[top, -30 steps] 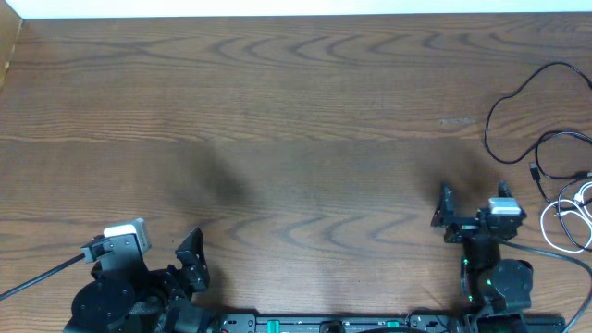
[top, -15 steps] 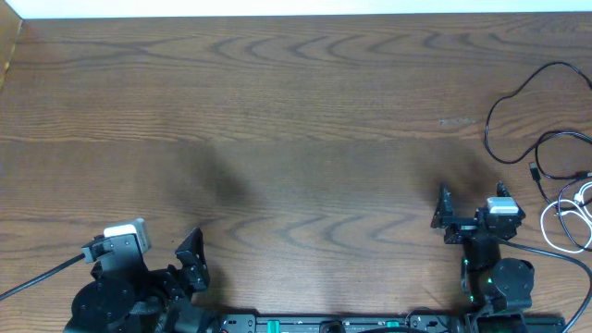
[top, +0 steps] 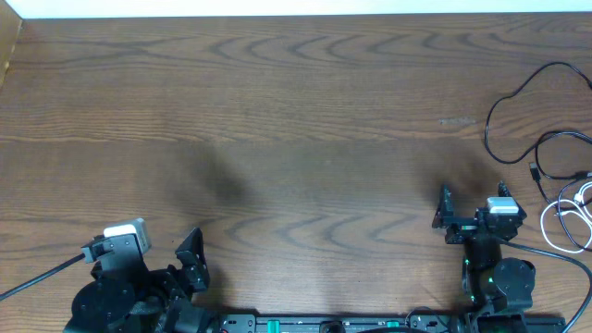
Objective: Untangle cables
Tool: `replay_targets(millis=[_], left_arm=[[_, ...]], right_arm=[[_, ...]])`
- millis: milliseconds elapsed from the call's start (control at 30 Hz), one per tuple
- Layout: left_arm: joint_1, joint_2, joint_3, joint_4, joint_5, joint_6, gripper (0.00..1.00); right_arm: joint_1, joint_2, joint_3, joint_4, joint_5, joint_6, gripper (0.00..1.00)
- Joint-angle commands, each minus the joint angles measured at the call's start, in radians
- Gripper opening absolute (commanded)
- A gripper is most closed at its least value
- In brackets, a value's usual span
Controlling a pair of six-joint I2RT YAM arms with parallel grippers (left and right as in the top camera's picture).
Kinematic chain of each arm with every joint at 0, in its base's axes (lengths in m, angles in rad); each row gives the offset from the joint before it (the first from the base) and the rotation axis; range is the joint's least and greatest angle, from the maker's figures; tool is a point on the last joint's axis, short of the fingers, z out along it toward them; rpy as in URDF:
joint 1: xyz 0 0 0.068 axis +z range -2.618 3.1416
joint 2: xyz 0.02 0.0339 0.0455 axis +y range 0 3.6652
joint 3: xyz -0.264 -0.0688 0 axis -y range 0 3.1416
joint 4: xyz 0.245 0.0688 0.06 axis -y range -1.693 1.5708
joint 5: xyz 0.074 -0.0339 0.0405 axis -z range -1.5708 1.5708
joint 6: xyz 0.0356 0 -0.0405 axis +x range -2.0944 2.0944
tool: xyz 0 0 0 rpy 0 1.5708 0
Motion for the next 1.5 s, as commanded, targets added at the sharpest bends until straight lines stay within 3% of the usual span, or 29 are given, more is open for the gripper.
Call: replay_targets(millis=[0,400,867,967,1467], left_arm=[[0.000,0.001,0.006,0.001,-0.013,0.012,0.97],[0.000,0.001,0.006,0.001,-0.013,0.012,0.97],[0.000,0.001,0.006,0.001,-0.013,0.012,0.97],[0.000,0.001,0.006,0.001,-0.013,0.012,0.97],[0.000,0.001,0.006,0.001,-0.013,0.012,0.97]], right_arm=[[-0.007,-0.007,-0.002,-0.005,-0.016,-0.017,0.99],[-0.007,-0.005,-0.002,-0.010,-0.016,-0.017,0.99],[0.011,0.575,-0.001,-0.005,-0.016,-0.017,0.99],[0.064,0.575,-0.001,-0.004,-0.017,-0.017,0.99],[0.055,0.311,-0.001,-0.005,-0.017,-0.017,0.99]])
